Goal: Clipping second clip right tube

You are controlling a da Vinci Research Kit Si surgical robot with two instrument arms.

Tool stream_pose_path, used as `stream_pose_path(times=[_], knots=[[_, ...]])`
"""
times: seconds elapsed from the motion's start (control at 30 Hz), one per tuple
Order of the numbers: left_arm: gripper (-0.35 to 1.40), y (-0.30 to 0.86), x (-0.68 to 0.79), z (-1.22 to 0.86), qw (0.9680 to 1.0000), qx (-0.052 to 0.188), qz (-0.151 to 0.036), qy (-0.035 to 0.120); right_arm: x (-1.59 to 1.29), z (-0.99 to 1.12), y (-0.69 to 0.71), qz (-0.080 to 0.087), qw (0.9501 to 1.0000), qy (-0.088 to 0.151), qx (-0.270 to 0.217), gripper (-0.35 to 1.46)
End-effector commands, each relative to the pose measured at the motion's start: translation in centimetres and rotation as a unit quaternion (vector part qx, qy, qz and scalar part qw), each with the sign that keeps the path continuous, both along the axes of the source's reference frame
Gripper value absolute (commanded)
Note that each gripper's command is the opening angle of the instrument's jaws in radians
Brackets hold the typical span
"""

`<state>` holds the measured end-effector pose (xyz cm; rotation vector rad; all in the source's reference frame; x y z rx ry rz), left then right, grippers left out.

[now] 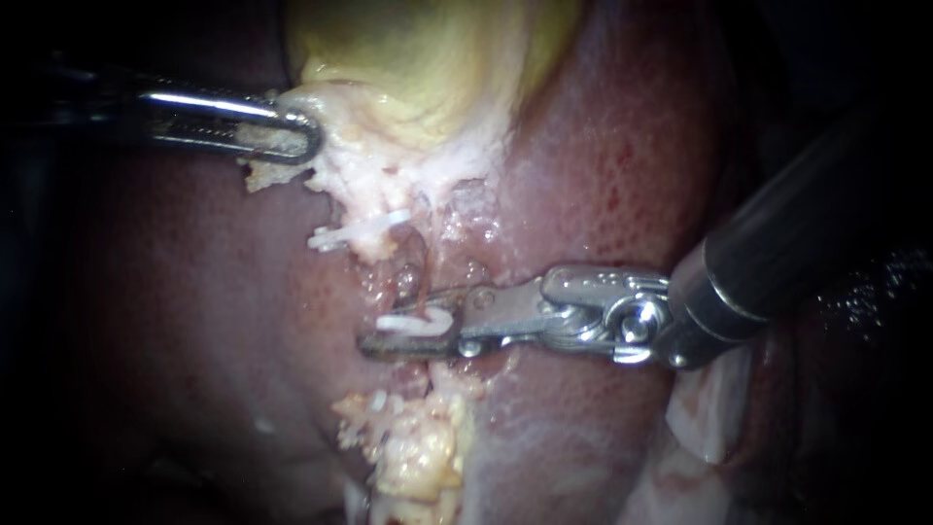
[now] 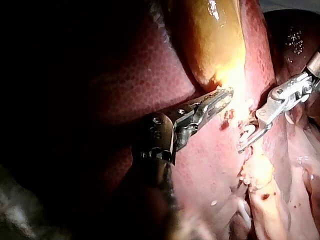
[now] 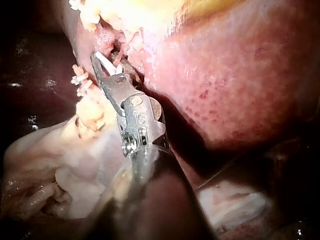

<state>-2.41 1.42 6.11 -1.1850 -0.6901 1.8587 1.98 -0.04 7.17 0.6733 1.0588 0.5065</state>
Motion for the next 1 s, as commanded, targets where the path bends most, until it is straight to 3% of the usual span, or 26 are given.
stream_pose_path(times=[0.03,0.13,0.23,0.57,0.7,1.0], knots=[[-0.35,0.00,0.00,0.00,1.0000,0.000,0.000,0.000,0.00,0.00,0.00,0.000,1.0000,0.000,0.000,0.09],[-0.35,0.00,0.01,0.00,1.0000,0.000,0.000,0.000,0.00,0.00,0.01,0.001,1.0000,0.001,0.000,0.34],[-0.35,0.00,0.01,0.00,1.0000,0.000,0.000,0.000,0.01,-0.01,0.02,0.009,0.9998,0.016,0.002,0.44],[-0.35,-0.01,0.04,-0.01,1.0000,0.000,0.001,-0.001,-0.18,-0.21,0.22,0.020,0.9988,0.044,0.013,0.50],[-0.35,-0.01,0.04,-0.01,1.0000,0.000,0.001,-0.001,-0.30,-0.32,0.33,0.039,0.9953,0.069,0.055,0.50],[-0.35,-0.01,0.05,-0.02,1.0000,0.000,0.001,-0.001,-0.37,-0.32,0.30,0.021,0.9870,0.095,0.127,0.50]])
